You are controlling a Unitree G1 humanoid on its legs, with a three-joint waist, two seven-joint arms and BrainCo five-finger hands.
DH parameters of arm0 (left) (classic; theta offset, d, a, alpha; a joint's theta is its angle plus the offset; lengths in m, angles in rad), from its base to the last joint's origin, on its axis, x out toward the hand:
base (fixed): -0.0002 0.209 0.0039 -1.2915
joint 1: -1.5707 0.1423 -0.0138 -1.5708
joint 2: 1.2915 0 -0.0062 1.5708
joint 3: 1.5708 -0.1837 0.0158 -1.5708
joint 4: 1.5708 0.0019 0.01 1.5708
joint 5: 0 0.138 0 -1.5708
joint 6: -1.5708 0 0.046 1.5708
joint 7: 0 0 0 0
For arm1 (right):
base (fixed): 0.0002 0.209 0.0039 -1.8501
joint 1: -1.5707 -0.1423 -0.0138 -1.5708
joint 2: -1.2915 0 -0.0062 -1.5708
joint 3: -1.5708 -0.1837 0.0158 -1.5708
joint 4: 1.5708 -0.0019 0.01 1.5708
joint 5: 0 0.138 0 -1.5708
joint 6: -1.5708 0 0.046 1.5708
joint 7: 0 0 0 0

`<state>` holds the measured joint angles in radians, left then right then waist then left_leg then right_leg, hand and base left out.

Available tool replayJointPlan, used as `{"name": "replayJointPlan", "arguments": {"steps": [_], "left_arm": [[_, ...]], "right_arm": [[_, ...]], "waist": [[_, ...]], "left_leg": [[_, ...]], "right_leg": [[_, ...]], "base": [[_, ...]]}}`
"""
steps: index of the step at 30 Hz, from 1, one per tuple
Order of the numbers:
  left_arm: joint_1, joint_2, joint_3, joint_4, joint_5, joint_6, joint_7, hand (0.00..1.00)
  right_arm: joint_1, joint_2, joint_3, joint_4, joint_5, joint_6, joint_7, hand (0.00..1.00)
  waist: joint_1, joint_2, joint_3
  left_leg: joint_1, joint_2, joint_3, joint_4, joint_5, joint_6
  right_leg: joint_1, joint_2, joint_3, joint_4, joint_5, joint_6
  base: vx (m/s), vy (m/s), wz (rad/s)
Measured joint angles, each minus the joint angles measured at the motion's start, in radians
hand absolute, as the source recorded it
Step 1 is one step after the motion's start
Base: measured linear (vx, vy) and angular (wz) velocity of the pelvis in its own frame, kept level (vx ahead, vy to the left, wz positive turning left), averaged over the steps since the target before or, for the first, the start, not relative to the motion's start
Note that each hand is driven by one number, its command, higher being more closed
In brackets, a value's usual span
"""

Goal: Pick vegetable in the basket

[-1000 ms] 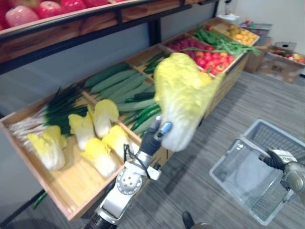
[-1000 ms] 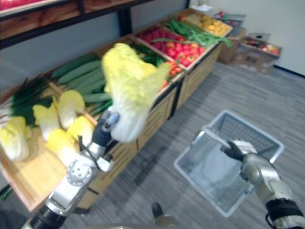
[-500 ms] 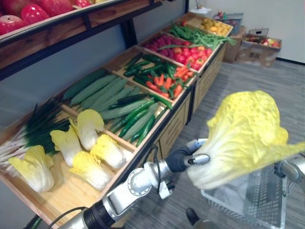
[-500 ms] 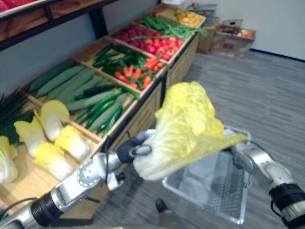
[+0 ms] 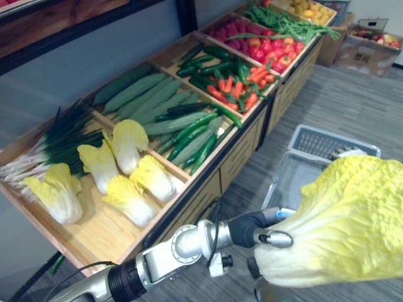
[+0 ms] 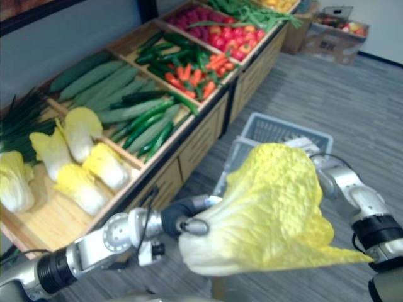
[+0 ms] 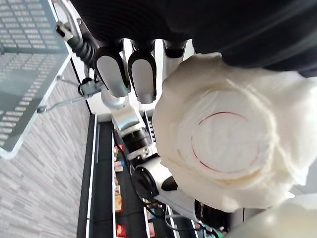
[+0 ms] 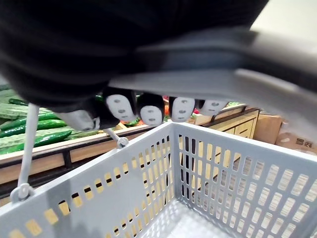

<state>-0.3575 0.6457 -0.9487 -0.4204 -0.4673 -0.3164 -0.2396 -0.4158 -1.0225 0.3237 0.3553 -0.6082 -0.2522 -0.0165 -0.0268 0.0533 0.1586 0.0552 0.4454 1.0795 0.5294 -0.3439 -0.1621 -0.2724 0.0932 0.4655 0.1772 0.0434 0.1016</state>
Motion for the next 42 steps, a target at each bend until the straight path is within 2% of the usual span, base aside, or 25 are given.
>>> {"name": "replayJointPlan", "arguments": {"steps": [11, 14, 19, 25, 31, 34, 39, 42], "left_arm": [[-0.056, 0.026, -0.119, -0.007, 0.0, -0.002, -0.004, 1.0], [-0.084, 0.028, -0.13, 0.006, 0.0, -0.002, -0.005, 1.0], [-0.092, 0.025, -0.167, 0.04, 0.003, -0.002, -0.01, 1.0], [-0.109, 0.008, -0.227, 0.098, 0.056, -0.002, -0.007, 1.0], [-0.109, -0.105, -0.208, 0.26, 0.205, 0.002, 0.025, 1.0], [-0.109, -0.189, -0.131, 0.377, 0.288, 0.019, 0.056, 1.0], [-0.109, -0.358, 0.067, 0.592, 0.448, 0.057, 0.146, 1.0], [-0.109, -0.449, 0.147, 0.69, 0.534, 0.078, 0.164, 1.0]], "right_arm": [[-0.098, 0.0, 0.029, -0.077, 0.021, 0.001, -0.012, 1.0], [-0.135, 0.0, 0.053, -0.088, 0.043, 0.0, -0.019, 1.0], [-0.179, 0.0, 0.064, -0.151, 0.07, -0.001, -0.021, 1.0], [-0.179, 0.0, 0.09, -0.196, 0.076, 0.0, -0.02, 1.0], [-0.155, 0.015, 0.097, -0.299, 0.107, -0.01, 0.002, 1.0], [-0.115, 0.027, 0.102, -0.348, 0.118, -0.022, 0.027, 1.0], [-0.048, 0.06, 0.104, -0.383, 0.118, -0.024, 0.083, 1.0], [-0.029, 0.059, 0.103, -0.379, 0.118, -0.02, 0.109, 1.0]], "waist": [[-0.001, 0.007, 0.025], [-0.002, 0.008, 0.026], [-0.028, 0.016, 0.031], [-0.029, 0.014, 0.033], [-0.025, 0.009, 0.035], [-0.025, 0.007, 0.035], [-0.025, -0.019, 0.034], [-0.026, -0.03, 0.033]], "left_leg": [[-0.033, 0.004, -0.001, 0.027, -0.009, 0.015], [-0.033, 0.006, -0.004, 0.031, 0.0, 0.034], [-0.033, 0.008, -0.003, 0.031, 0.001, 0.035], [-0.033, 0.004, 0.0, 0.031, -0.005, 0.027], [-0.034, 0.003, -0.002, 0.032, -0.009, 0.022], [-0.034, 0.003, -0.012, 0.032, -0.01, 0.022], [-0.038, 0.003, -0.023, 0.032, -0.01, 0.023], [-0.041, 0.002, -0.025, 0.032, -0.008, 0.025]], "right_leg": [[-0.025, -0.02, -0.019, 0.001, 0.004, 0.008], [-0.029, -0.021, -0.019, 0.001, 0.004, 0.012], [-0.03, -0.02, -0.021, 0.001, 0.002, 0.015], [-0.03, -0.022, -0.019, 0.004, 0.002, 0.016], [-0.029, -0.024, -0.022, 0.009, 0.002, 0.016], [-0.024, -0.026, -0.028, 0.009, 0.002, 0.016], [-0.022, -0.027, -0.033, 0.01, 0.002, 0.016], [-0.024, -0.028, -0.034, 0.009, 0.002, 0.016]], "base": [[0.02, 0.049, 0.07], [0.04, 0.046, -0.01], [0.03, 0.023, 0.0], [0.02, 0.031, 0.0], [0.02, 0.038, 0.03], [0.01, 0.013, 0.06], [0.0, 0.001, 0.02], [0.02, 0.021, 0.01]]}}
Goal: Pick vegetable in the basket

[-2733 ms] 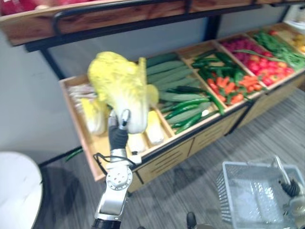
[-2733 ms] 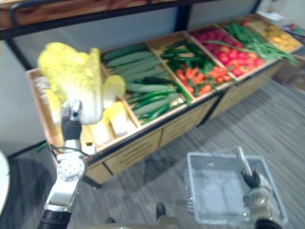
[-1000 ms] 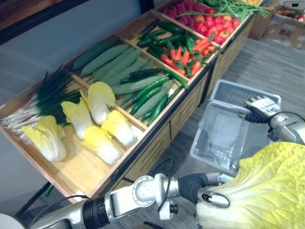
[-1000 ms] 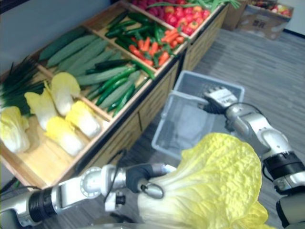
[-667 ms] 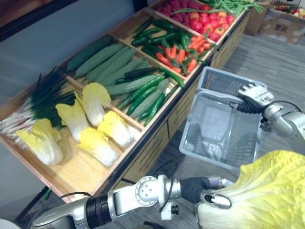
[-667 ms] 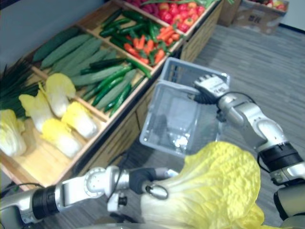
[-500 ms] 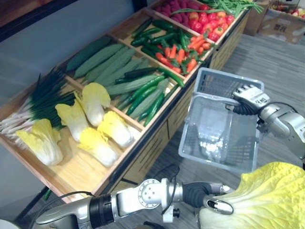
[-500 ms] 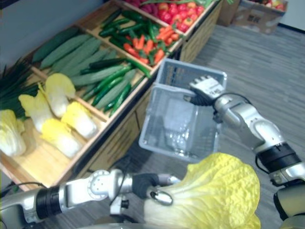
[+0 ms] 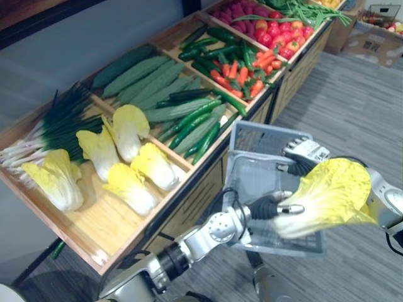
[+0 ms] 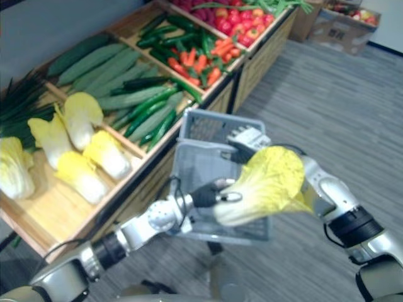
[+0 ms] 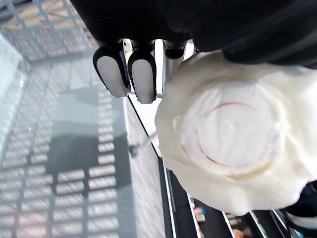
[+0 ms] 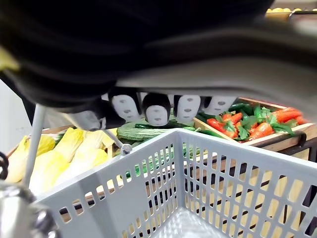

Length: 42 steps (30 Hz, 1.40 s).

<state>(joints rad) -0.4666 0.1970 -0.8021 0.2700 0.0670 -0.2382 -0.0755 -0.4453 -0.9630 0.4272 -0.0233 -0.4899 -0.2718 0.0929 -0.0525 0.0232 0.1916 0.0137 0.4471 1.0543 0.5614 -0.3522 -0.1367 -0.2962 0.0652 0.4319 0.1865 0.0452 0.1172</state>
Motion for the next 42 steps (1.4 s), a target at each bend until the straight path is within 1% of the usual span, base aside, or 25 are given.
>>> {"name": "replayJointPlan", "arguments": {"steps": [1, 2, 4, 5, 7, 11, 13, 17, 18, 24, 27, 34, 36, 37, 38, 39, 40, 41, 42], "left_arm": [[0.0, -0.013, 0.013, 0.014, 0.019, 0.003, 0.007, 1.0], [0.0, -0.041, 0.045, 0.047, 0.05, 0.016, 0.032, 1.0], [-0.003, -0.086, 0.102, 0.113, 0.089, 0.054, 0.075, 1.0], [-0.007, -0.101, 0.13, 0.151, 0.118, 0.084, 0.095, 1.0], [-0.009, -0.109, 0.162, 0.2, 0.174, 0.114, 0.114, 1.0], [-0.021, -0.124, 0.182, 0.245, 0.257, 0.118, 0.114, 1.0], [-0.041, -0.126, 0.183, 0.284, 0.307, 0.117, 0.113, 1.0], [-0.054, -0.127, 0.183, 0.329, 0.373, 0.116, 0.113, 1.0], [-0.06, -0.134, 0.183, 0.348, 0.39, 0.117, 0.112, 0.0], [-0.086, -0.156, 0.183, 0.449, 0.455, 0.118, 0.112, 0.0], [-0.092, -0.156, 0.188, 0.455, 0.465, 0.12, 0.113, 0.0], [-0.095, -0.156, 0.19, 0.438, 0.462, 0.134, 0.113, 0.0], [-0.095, -0.151, 0.184, 0.393, 0.457, 0.135, 0.113, 0.0], [-0.095, -0.112, 0.166, 0.264, 0.449, 0.135, 0.11, 0.0], [-0.094, -0.075, 0.138, 0.15, 0.416, 0.127, 0.096, 0.0], [-0.093, -0.062, 0.129, 0.1, 0.404, 0.123, 0.089, 0.0], [-0.091, -0.034, 0.121, 0.014, 0.373, 0.128, 0.073, 0.0], [-0.086, 0.005, 0.114, -0.031, 0.302, 0.127, 0.047, 0.0], [-0.084, 0.026, 0.108, -0.051, 0.272, 0.127, 0.037, 0.0]], "right_arm": [[0.002, -0.001, 0.0, 0.002, 0.0, 0.002, 0.005, 1.0], [0.007, -0.001, -0.002, 0.003, 0.0, 0.003, 0.016, 1.0], [0.017, 0.0, -0.001, 0.002, 0.0, 0.002, 0.026, 1.0], [0.03, 0.0, -0.001, 0.002, 0.0, 0.002, 0.028, 1.0], [0.041, 0.002, 0.005, 0.002, 0.0, 0.002, 0.035, 1.0], [0.042, 0.005, 0.013, 0.0, 0.0, -0.004, 0.053, 1.0], [0.042, 0.006, 0.014, 0.0, 0.0, -0.017, 0.063, 1.0], [0.043, 0.006, 0.014, -0.001, 0.001, -0.02, 0.069, 1.0], [0.044, 0.006, 0.015, -0.001, 0.002, -0.02, 0.07, 1.0], [0.045, 0.006, 0.021, 0.0, 0.029, -0.02, 0.071, 1.0], [0.044, 0.006, 0.021, -0.001, 0.034, -0.021, 0.071, 1.0], [0.046, 0.006, 0.017, -0.001, 0.037, -0.019, 0.078, 1.0], [0.046, 0.006, 0.003, -0.002, 0.038, -0.018, 0.078, 1.0], [0.057, 0.006, -0.032, -0.003, 0.038, -0.019, 0.079, 1.0], [0.067, 0.006, -0.051, -0.008, 0.058, -0.018, 0.084, 1.0], [0.082, 0.007, -0.069, -0.014, 0.061, -0.018, 0.086, 1.0], [0.109, 0.006, -0.103, -0.022, 0.071, -0.024, 0.09, 1.0], [0.116, 0.014, -0.118, -0.054, 0.079, -0.025, 0.091, 1.0], [0.12, 0.019, -0.127, -0.058, 0.08, -0.028, 0.092, 1.0]], "waist": [[0.0, -0.002, -0.001], [-0.002, -0.004, -0.001], [-0.004, -0.005, -0.001], [-0.005, -0.005, -0.001], [-0.004, -0.005, -0.001], [-0.004, -0.006, -0.001], [-0.003, -0.008, -0.002], [-0.004, -0.01, -0.002], [-0.004, -0.011, -0.001], [-0.013, -0.021, -0.003], [-0.024, -0.022, -0.002], [-0.025, -0.022, -0.002], [-0.024, -0.022, -0.002], [-0.02, -0.022, -0.002], [-0.016, -0.022, -0.002], [-0.01, -0.022, -0.002], [0.002, -0.022, -0.003], [0.002, -0.022, -0.003], [0.002, -0.022, -0.003]], "left_leg": [[-0.001, 0.0, -0.001, 0.0, 0.003, 0.004], [-0.005, -0.001, -0.003, 0.0, 0.007, 0.011], [-0.013, -0.001, -0.011, 0.0, 0.008, 0.013], [-0.015, -0.001, -0.015, 0.0, 0.01, 0.016], [-0.018, -0.002, -0.02, -0.001, 0.011, 0.019], [-0.022, -0.005, -0.024, -0.003, 0.012, 0.021], [-0.023, -0.009, -0.025, -0.004, 0.013, 0.022], [-0.023, -0.02, -0.024, -0.012, 0.014, 0.024], [-0.023, -0.022, -0.024, -0.012, 0.014, 0.025], [-0.024, -0.028, -0.024, -0.015, 0.014, 0.025], [-0.025, -0.032, -0.025, -0.016, 0.013, 0.028], [-0.035, -0.034, -0.052, -0.012, 0.01, 0.035], [-0.039, -0.033, -0.057, -0.008, 0.008, 0.039], [-0.049, -0.033, -0.065, -0.001, 0.007, 0.041], [-0.049, -0.033, -0.074, -0.001, 0.007, 0.041], [-0.049, -0.033, -0.077, -0.001, 0.007, 0.041], [-0.048, -0.033, -0.079, -0.001, 0.007, 0.041], [-0.049, -0.033, -0.082, -0.001, 0.007, 0.041], [-0.05, -0.033, -0.083, -0.001, 0.007, 0.041]], "right_leg": [[-0.001, 0.0, 0.0, 0.0, 0.0, 0.0], [-0.002, -0.002, -0.001, -0.002, 0.0, 0.0], [-0.002, -0.006, -0.008, -0.012, 0.003, 0.004], [-0.002, -0.007, -0.01, -0.013, 0.003, 0.004], [-0.001, -0.008, -0.012, -0.014, 0.003, 0.004], [0.002, -0.014, -0.014, -0.022, 0.005, 0.007], [0.005, -0.019, -0.013, -0.032, 0.01, 0.013], [0.009, -0.027, -0.009, -0.047, 0.017, 0.024], [0.01, -0.028, -0.008, -0.048, 0.018, 0.024], [0.012, -0.033, 0.002, -0.061, 0.025, 0.029], [0.013, -0.037, 0.004, -0.064, 0.027, 0.03], [0.024, -0.047, -0.018, -0.069, 0.028, 0.031], [0.024, -0.049, -0.022, -0.07, 0.028, 0.031], [0.022, -0.053, -0.033, -0.066, 0.028, 0.032], [0.026, -0.055, -0.041, -0.062, 0.028, 0.032], [0.028, -0.055, -0.044, -0.062, 0.028, 0.032], [0.029, -0.055, -0.046, -0.062, 0.028, 0.032], [0.03, -0.057, -0.051, -0.059, 0.027, 0.032], [0.03, -0.057, -0.053, -0.058, 0.027, 0.033]], "base": [[0.04, 0.034, 0.02], [0.04, 0.032, 0.04], [0.04, 0.03, 0.08], [0.05, 0.031, 0.07], [0.05, 0.033, 0.04], [0.03, 0.028, 0.05], [0.03, 0.037, 0.01], [0.02, 0.034, 0.0], [0.02, 0.033, -0.01], [0.03, 0.033, -0.02], [0.03, 0.033, 0.0], [0.02, 0.025, 0.08], [0.03, 0.033, 0.14], [0.04, 0.048, 0.2], [0.03, 0.042, 0.2], [0.03, 0.035, 0.1], [0.02, 0.025, 0.07], [0.02, 0.023, 0.06], [0.02, 0.019, 0.09]]}}
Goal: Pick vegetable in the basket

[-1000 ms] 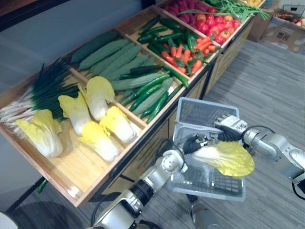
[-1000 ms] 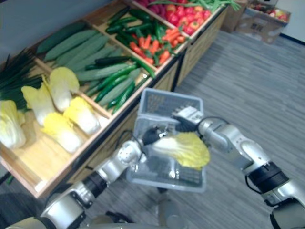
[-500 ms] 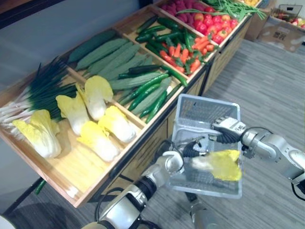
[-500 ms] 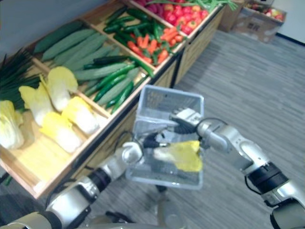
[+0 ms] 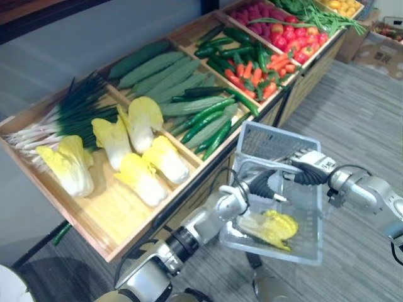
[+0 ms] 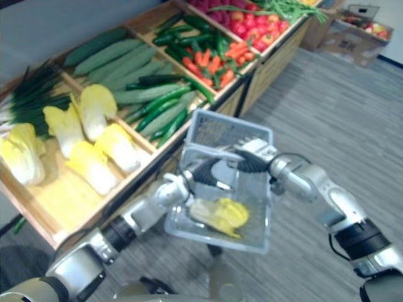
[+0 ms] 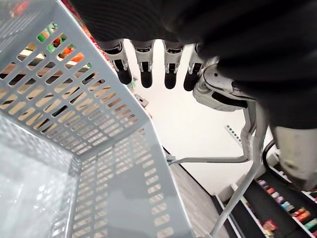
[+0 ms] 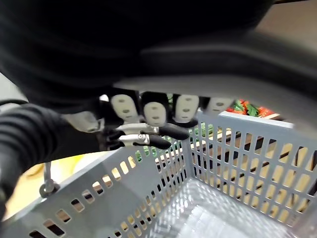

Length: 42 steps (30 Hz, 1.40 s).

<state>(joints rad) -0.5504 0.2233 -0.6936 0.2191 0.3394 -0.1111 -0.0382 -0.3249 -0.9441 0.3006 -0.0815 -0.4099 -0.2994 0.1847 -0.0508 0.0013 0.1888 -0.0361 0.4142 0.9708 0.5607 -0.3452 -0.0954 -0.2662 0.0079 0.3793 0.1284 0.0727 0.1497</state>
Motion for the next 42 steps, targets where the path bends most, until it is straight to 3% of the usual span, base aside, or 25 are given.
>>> {"name": "replayJointPlan", "arguments": {"steps": [4, 6, 8, 10, 12, 14, 15, 17, 19, 21, 24, 25, 29, 33, 35, 40, 42], "left_arm": [[0.005, 0.19, -0.078, -0.164, -0.247, 0.013, -0.031, 0.0], [0.006, 0.329, -0.133, -0.27, -0.47, 0.028, -0.052, 0.0], [0.007, 0.434, -0.166, -0.374, -0.6, 0.022, -0.088, 0.0], [0.006, 0.48, -0.176, -0.562, -0.692, -0.054, -0.134, 0.0], [0.003, 0.47, -0.173, -0.815, -0.802, -0.195, -0.171, 0.0], [0.004, 0.485, -0.128, -0.843, -0.833, -0.236, -0.165, 0.0], [0.024, 0.535, -0.105, -0.85, -0.847, -0.24, -0.165, 0.0], [0.091, 0.579, -0.054, -0.876, -0.844, -0.239, -0.164, 0.0], [0.198, 0.583, 0.084, -0.893, -0.836, -0.24, -0.159, 0.0], [0.349, 0.559, 0.328, -0.887, -0.81, -0.241, -0.108, 0.0], [0.506, 0.447, 0.553, -0.838, -0.758, -0.247, -0.04, 0.0], [0.529, 0.422, 0.582, -0.827, -0.75, -0.247, -0.027, 0.0], [0.654, 0.202, 0.73, -0.752, -0.687, -0.235, 0.054, 0.0], [0.714, 0.031, 0.833, -0.686, -0.592, -0.216, 0.126, 0.0], [0.736, -0.054, 0.906, -0.588, -0.483, -0.189, 0.195, 0.0], [0.805, -0.127, 1.027, -0.417, -0.328, -0.09, 0.264, 0.0], [0.811, -0.156, 1.126, -0.285, -0.255, -0.05, 0.297, 0.0]], "right_arm": [[0.062, 0.03, -0.024, -0.036, 0.068, -0.038, -0.011, 1.0], [0.104, 0.062, -0.022, -0.042, 0.1, -0.062, -0.024, 1.0], [0.141, 0.077, -0.029, 0.027, 0.104, -0.053, -0.052, 1.0], [0.181, 0.099, -0.055, 0.168, 0.093, -0.017, -0.063, 1.0], [0.256, 0.173, -0.098, 0.334, 0.074, 0.048, -0.073, 1.0], [0.307, 0.227, -0.146, 0.39, 0.055, 0.085, -0.074, 1.0], [0.36, 0.292, -0.23, 0.446, 0.055, 0.11, -0.079, 1.0], [0.407, 0.34, -0.317, 0.492, 0.054, 0.12, -0.096, 1.0], [0.441, 0.39, -0.416, 0.549, 0.053, 0.121, -0.114, 1.0], [0.45, 0.478, -0.54, 0.662, 0.054, 0.126, -0.15, 1.0], [0.443, 0.552, -0.678, 0.856, 0.058, 0.144, -0.2, 1.0], [0.44, 0.56, -0.697, 0.888, 0.059, 0.15, -0.205, 1.0], [0.422, 0.604, -0.777, 1.072, 0.067, 0.18, -0.229, 1.0], [0.401, 0.622, -0.834, 1.159, 0.103, 0.191, -0.234, 1.0], [0.405, 0.645, -0.865, 1.159, 0.107, 0.189, -0.248, 1.0], [0.412, 0.701, -0.88, 1.155, 0.117, 0.187, -0.27, 1.0], [0.429, 0.741, -0.878, 1.125, 0.142, 0.188, -0.277, 1.0]], "waist": [[0.0, -0.001, -0.003], [0.001, -0.004, -0.016], [0.004, -0.011, -0.031], [0.019, -0.015, -0.048], [0.054, -0.015, -0.072], [0.074, -0.006, -0.08], [0.092, -0.004, -0.089], [0.093, -0.004, -0.107], [0.099, -0.002, -0.114], [0.11, -0.012, -0.121], [0.118, -0.025, -0.142], [0.121, -0.027, -0.145], [0.13, -0.034, -0.155], [0.135, -0.034, -0.156], [0.13, -0.037, -0.158], [0.117, -0.057, -0.175], [0.116, -0.066, -0.184]], "left_leg": [[-0.018, 0.0, -0.029, 0.001, -0.002, -0.003], [-0.034, -0.001, -0.054, 0.002, 0.003, 0.005], [-0.052, -0.005, -0.087, 0.001, 0.009, 0.011], [-0.077, -0.02, -0.133, -0.007, 0.018, 0.022], [-0.102, -0.082, -0.218, -0.07, 0.055, 0.041], [-0.104, -0.116, -0.275, -0.105, 0.076, 0.046], [-0.111, -0.15, -0.326, -0.142, 0.09, 0.047], [-0.13, -0.178, -0.359, -0.172, 0.103, 0.051], [-0.144, -0.201, -0.392, -0.209, 0.151, 0.061], [-0.155, -0.246, -0.462, -0.268, 0.201, 0.077], [-0.152, -0.304, -0.536, -0.362, 0.256, 0.078], [-0.152, -0.315, -0.55, -0.377, 0.266, 0.076], [-0.119, -0.368, -0.628, -0.529, 0.369, 0.083], [-0.078, -0.382, -0.659, -0.649, 0.444, 0.087], [-0.074, -0.381, -0.676, -0.661, 0.455, 0.092], [-0.064, -0.374, -0.68, -0.664, 0.453, 0.089], [-0.059, -0.368, -0.678, -0.664, 0.454, 0.087]], "right_leg": [[-0.004, -0.009, -0.038, 0.014, -0.002, -0.002], [-0.002, -0.016, -0.064, 0.018, -0.005, -0.006], [-0.003, -0.022, -0.091, 0.028, -0.014, -0.009], [-0.001, -0.042, -0.137, 0.04, -0.026, -0.014], [0.024, -0.096, -0.226, 0.041, -0.043, -0.012], [0.057, -0.126, -0.296, 0.041, -0.051, -0.016], [0.087, -0.156, -0.357, 0.04, -0.068, -0.018], [0.102, -0.186, -0.425, 0.029, -0.075, -0.017], [0.122, -0.21, -0.49, 0.013, -0.075, -0.018], [0.151, -0.226, -0.554, -0.009, -0.074, -0.018], [0.19, -0.246, -0.627, -0.049, -0.076, -0.022], [0.194, -0.248, -0.638, -0.054, -0.077, -0.023], [0.223, -0.253, -0.712, -0.084, -0.079, -0.027], [0.223, -0.24, -0.732, -0.084, -0.08, -0.028], [0.233, -0.236, -0.742, -0.083, -0.084, -0.034], [0.243, -0.232, -0.752, -0.075, -0.094, -0.041], [0.248, -0.228, -0.753, -0.075, -0.096, -0.042]], "base": [[0.01, 0.009, 0.22], [0.0, -0.002, 0.27], [0.01, -0.012, 0.46], [0.0, -0.009, 0.69], [0.01, 0.018, 1.14], [0.01, 0.014, 1.29], [0.01, 0.002, 1.47], [0.03, -0.004, 1.3], [0.06, -0.012, 1.01], [0.03, -0.015, 0.89], [0.04, -0.027, 0.84], [0.04, -0.025, 0.67], [0.05, -0.036, 0.5], [0.03, -0.021, 0.2], [0.02, 0.0, 0.14], [0.0, 0.004, 0.05], [0.0, 0.0, 0.0]]}}
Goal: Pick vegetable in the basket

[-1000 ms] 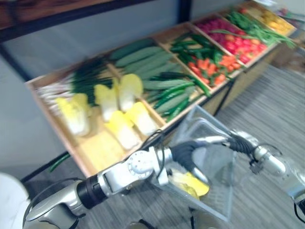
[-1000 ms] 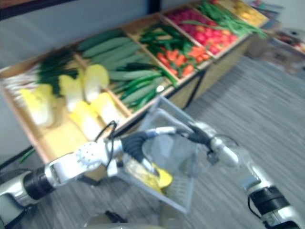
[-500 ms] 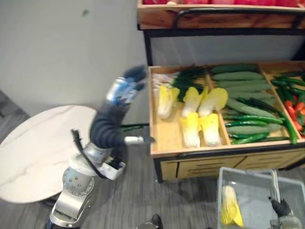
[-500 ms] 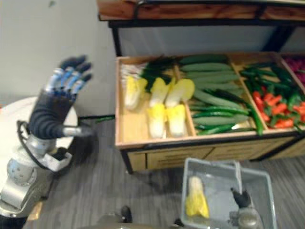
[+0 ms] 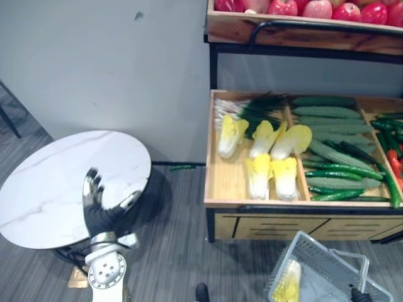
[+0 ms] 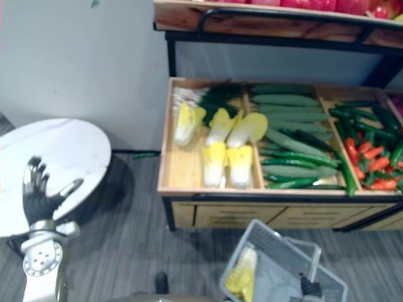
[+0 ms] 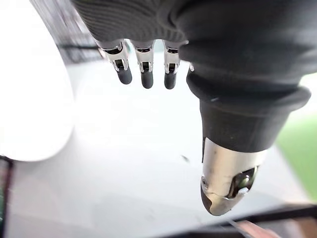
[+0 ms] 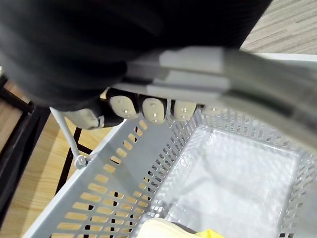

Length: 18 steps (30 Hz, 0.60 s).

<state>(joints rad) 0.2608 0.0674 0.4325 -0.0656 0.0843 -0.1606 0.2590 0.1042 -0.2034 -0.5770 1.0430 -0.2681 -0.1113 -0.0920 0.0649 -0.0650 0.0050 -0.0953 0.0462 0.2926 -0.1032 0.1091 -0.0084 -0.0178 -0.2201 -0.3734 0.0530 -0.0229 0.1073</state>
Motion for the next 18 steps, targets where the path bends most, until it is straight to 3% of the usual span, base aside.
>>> {"name": "replayJointPlan", "arguments": {"steps": [5, 9, 12, 18], "left_arm": [[0.002, -0.064, 0.167, 0.342, 0.028, 0.071, 0.056, 0.0], [-0.006, -0.075, 0.288, 0.789, 0.049, 0.11, 0.052, 0.0], [0.001, -0.075, 0.303, 1.008, 0.068, 0.139, 0.026, 0.0], [-0.001, -0.068, 0.24, 1.133, 0.084, 0.159, -0.035, 0.0]], "right_arm": [[0.035, 0.051, 0.035, -0.085, 0.003, 0.004, -0.015, 1.0], [0.026, 0.088, 0.038, -0.089, 0.003, 0.001, -0.028, 1.0], [0.013, 0.085, 0.037, -0.037, 0.003, -0.003, -0.031, 1.0], [-0.038, 0.059, 0.066, 0.039, 0.003, -0.003, -0.032, 1.0]], "waist": [[-0.006, -0.004, -0.017], [-0.011, 0.005, -0.028], [-0.012, 0.005, -0.032], [-0.029, 0.015, -0.039]], "left_leg": [[0.015, 0.006, 0.014, 0.0, -0.003, -0.002], [0.028, 0.011, 0.034, 0.0, -0.009, -0.003], [0.025, 0.01, 0.032, 0.0, -0.009, -0.004], [-0.002, 0.001, 0.025, 0.0, -0.01, -0.005]], "right_leg": [[0.005, -0.001, 0.005, -0.001, -0.012, 0.003], [0.003, 0.001, 0.029, -0.003, -0.016, 0.007], [0.0, 0.005, 0.041, -0.01, -0.016, 0.007], [-0.029, 0.014, 0.091, -0.018, -0.016, 0.007]], "base": [[-0.01, 0.011, -0.06], [0.0, 0.013, -0.15], [0.02, 0.006, -0.02], [0.04, 0.012, 0.0]]}}
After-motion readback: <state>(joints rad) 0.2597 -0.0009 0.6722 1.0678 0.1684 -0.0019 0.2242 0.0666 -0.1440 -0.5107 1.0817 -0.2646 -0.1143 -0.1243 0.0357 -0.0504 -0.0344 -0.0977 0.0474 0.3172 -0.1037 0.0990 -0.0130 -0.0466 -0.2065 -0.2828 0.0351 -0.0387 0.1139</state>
